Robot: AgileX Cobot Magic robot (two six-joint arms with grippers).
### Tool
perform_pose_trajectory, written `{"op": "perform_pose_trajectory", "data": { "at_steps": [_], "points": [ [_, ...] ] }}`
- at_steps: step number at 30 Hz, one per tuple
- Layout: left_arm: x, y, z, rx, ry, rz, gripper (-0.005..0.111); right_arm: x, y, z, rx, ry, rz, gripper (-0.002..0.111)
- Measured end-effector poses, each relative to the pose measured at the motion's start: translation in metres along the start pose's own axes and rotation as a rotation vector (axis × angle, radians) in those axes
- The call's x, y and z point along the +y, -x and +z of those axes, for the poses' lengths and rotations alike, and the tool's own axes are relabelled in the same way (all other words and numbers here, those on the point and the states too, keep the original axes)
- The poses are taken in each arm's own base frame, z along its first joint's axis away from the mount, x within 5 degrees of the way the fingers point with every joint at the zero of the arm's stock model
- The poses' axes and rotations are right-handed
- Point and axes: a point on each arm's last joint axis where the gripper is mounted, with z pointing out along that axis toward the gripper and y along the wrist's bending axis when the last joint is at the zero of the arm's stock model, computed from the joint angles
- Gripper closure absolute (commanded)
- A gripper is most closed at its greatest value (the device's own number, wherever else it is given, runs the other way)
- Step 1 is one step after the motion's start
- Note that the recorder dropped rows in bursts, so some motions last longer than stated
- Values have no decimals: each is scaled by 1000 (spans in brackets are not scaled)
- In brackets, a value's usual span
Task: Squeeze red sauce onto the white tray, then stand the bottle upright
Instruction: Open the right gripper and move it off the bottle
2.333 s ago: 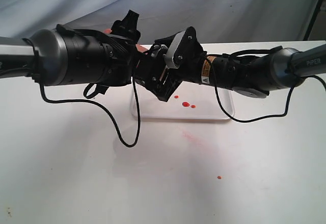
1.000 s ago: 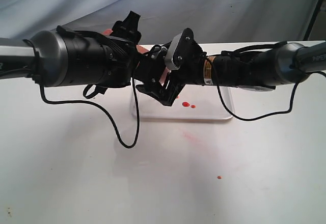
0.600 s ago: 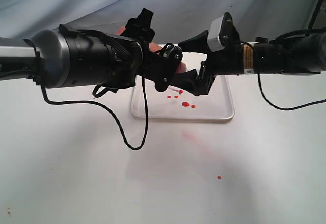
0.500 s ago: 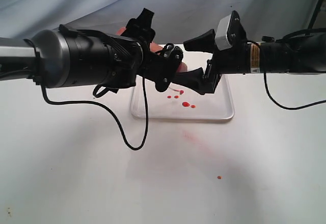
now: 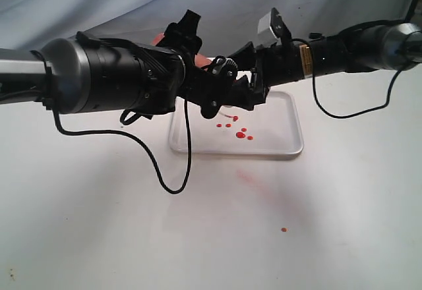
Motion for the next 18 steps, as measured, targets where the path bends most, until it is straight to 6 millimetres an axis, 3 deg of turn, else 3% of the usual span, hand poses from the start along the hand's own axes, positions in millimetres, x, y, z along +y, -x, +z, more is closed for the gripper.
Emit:
{"op": "perform_pose_trajectory", "data": {
  "at_steps": [6, 8, 10, 15, 16, 18],
  "points": [
    [1, 3, 0, -28, 9, 1, 107, 7, 10, 29, 20, 28, -25, 3],
    [1, 2, 0, -25, 8, 1, 107, 8, 10, 32, 27, 20, -24, 9],
    [1, 2, 0, -25, 8, 1, 107, 7, 10, 32, 28, 16, -23, 26],
    [1, 3, 0, -28, 13, 18, 107, 7, 9, 32, 36, 21, -38, 102],
    [1, 3, 0, -28, 12, 17, 107, 7, 9, 32, 36, 21, -45, 108],
    [1, 3, 0, -28, 12, 18, 107, 8, 9, 32, 36, 23, -53, 108]
  ]
}}
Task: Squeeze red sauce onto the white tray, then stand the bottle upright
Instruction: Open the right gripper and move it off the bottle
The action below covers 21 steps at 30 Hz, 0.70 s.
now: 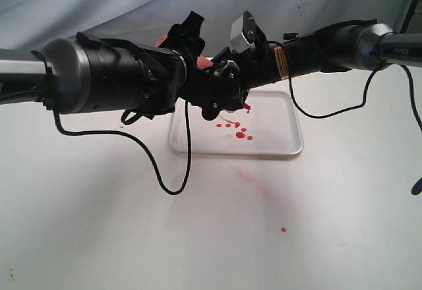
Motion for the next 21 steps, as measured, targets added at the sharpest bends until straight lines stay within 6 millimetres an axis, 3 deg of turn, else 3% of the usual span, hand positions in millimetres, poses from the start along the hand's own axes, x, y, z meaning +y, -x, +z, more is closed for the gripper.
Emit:
{"op": "perform_pose_trajectory", "data": {
  "at_steps": [21],
  "points": [
    [0, -1, 0, 15, -4, 2, 107, 0, 0, 0, -2, 2, -9, 105]
  ]
}}
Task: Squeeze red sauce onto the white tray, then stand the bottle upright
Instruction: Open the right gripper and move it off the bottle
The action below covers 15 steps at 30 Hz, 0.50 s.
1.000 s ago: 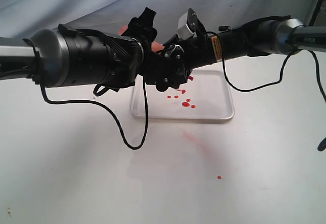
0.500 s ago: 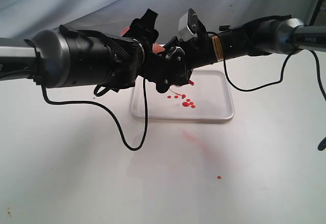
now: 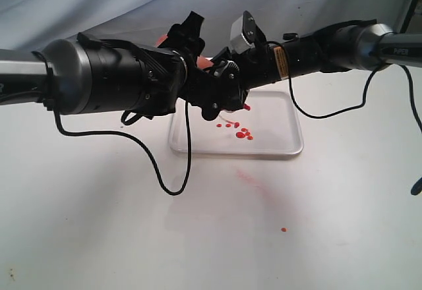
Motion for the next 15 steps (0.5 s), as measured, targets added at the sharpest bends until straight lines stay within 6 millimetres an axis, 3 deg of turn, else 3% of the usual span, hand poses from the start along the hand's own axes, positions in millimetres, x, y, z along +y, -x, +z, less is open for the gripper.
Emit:
{"op": "perform_pose_trajectory", "data": {
  "at_steps": [4, 9, 10, 15],
  "points": [
    [0, 0, 0, 2, -1, 0, 107, 0, 0, 0, 0, 0, 14, 79],
    [0, 0, 0, 4, -1, 0, 107, 0, 0, 0, 0, 1, 26, 8],
    [0, -1, 0, 6, -2, 0, 107, 0, 0, 0, 1, -1, 36, 2],
    [0, -4, -1, 36, -7, -8, 107, -1, 0, 0, 3, -12, 69, 3]
  ]
}}
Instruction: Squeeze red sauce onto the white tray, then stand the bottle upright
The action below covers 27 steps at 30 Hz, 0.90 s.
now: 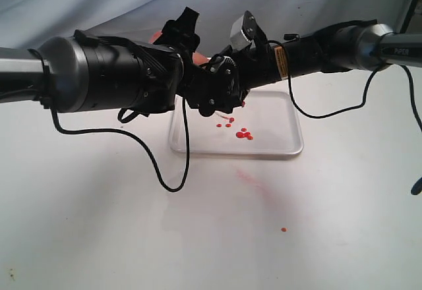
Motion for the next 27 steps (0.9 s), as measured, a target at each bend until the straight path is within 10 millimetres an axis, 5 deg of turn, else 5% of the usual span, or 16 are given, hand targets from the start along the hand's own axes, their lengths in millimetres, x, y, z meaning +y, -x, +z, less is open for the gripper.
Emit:
{"op": "perform_pose_trajectory", "data": {
  "at_steps": [10, 19, 23, 27],
  "points": [
    [0, -3, -1, 27, -5, -7, 107, 3, 21, -13, -21, -20, 4, 3],
    [0, -5, -1, 49, -12, -7, 107, -20, 9, -75, -72, -52, 156, 8],
    [-1, -5, -1, 56, -19, -15, 107, -31, -2, -104, -89, -101, 235, 31],
    [-2, -6, -1, 67, -32, -26, 107, -39, -11, -128, -101, -151, 300, 76]
  ]
}}
